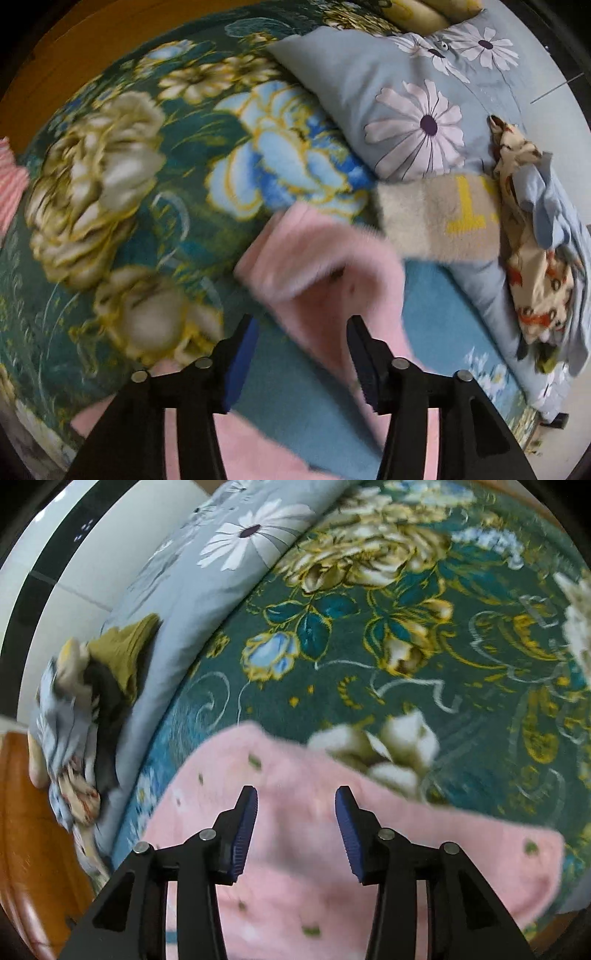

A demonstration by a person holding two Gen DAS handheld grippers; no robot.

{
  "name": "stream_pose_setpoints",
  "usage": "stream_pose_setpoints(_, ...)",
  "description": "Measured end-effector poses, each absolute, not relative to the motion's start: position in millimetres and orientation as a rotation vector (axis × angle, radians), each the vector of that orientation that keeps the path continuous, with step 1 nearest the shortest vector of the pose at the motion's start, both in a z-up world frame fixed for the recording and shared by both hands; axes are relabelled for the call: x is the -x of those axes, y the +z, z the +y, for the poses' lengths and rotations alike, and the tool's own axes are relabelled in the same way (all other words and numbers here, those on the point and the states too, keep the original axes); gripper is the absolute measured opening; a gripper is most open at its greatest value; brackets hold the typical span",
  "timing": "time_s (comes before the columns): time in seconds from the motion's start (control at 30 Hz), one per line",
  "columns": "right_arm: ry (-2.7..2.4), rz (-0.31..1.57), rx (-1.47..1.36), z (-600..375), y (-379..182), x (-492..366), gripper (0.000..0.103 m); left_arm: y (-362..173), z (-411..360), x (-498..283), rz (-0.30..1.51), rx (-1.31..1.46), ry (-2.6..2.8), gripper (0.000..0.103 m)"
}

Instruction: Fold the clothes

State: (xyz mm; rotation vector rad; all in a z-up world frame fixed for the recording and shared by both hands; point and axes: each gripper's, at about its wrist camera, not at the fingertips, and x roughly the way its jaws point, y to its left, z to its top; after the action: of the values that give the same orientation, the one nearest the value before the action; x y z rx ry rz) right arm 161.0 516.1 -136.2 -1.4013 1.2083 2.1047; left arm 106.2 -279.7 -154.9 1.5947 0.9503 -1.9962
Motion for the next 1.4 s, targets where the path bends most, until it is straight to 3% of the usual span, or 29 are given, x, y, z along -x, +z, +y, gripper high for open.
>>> stream_pose_setpoints(0.1,2.086,1.260,1.407,523,-151,-139,0.046,-155,-276,-126,0.967,-1.601,-1.968,0.057)
stream_pose_setpoints(0.3,2.106,1.025,1.498,505,-150,-108,0.046,-149,-272,-142,0.937,-1.619,-1.955,0.057)
stream_pose_setpoints(0.37,2.110,0.945,1.526,498,-149,-98,0.040,-147,-273,-146,0.964,-1.605,-1.958,0.057)
stream_pose_setpoints(0.43,2.111,0.865,1.552,492,-149,-87,0.017,-143,-274,-149,0.964,-1.594,-1.969,0.057)
stream_pose_setpoints(0.47,2.111,0.826,1.565,489,-149,-82,0.016,-140,-276,-151,0.961,-1.589,-1.978,0.057)
stream_pose_setpoints(0.5,2.111,0.785,1.577,486,-149,-77,0.007,-138,-277,-152,0.958,-1.583,-1.988,0.057)
stream_pose_setpoints(0.6,2.151,0.571,1.559,485,-125,-62,0.004,-129,-283,-157,0.920,-1.565,-2.020,0.057)
stream_pose_setpoints(0.7,2.195,0.478,1.405,506,-79,-50,0.003,-130,-289,-160,0.886,-1.552,-2.028,0.057)
stream_pose_setpoints(0.87,2.148,0.494,1.286,543,-54,-28,0.003,-139,-296,-156,0.884,-1.560,-2.024,0.057)
stream_pose_setpoints(1.07,2.171,0.544,1.370,531,-82,-27,0.005,-169,-298,-128,0.976,-1.581,-2.012,0.057)
stream_pose_setpoints(1.1,2.173,0.535,1.368,527,-81,-29,0.010,-178,-301,-123,1.038,-1.560,-1.997,0.057)
stream_pose_setpoints(1.17,2.194,0.548,1.359,523,-72,-34,0.033,-193,-309,-119,1.142,-1.500,-1.957,0.057)
stream_pose_setpoints(1.2,2.208,0.558,1.354,520,-68,-37,0.049,-199,-313,-118,1.180,-1.453,-1.934,0.057)
stream_pose_setpoints(1.27,2.261,0.618,1.332,513,-57,-51,0.050,-208,-321,-121,1.251,-1.330,-1.893,0.055)
stream_pose_setpoints(1.3,2.273,0.625,1.327,508,-55,-59,0.050,-212,-324,-122,1.276,-1.298,-1.879,0.053)
stream_pose_setpoints(1.4,2.287,0.582,1.342,494,-50,-86,0.050,-220,-323,-117,1.280,-1.288,-1.896,0.028)
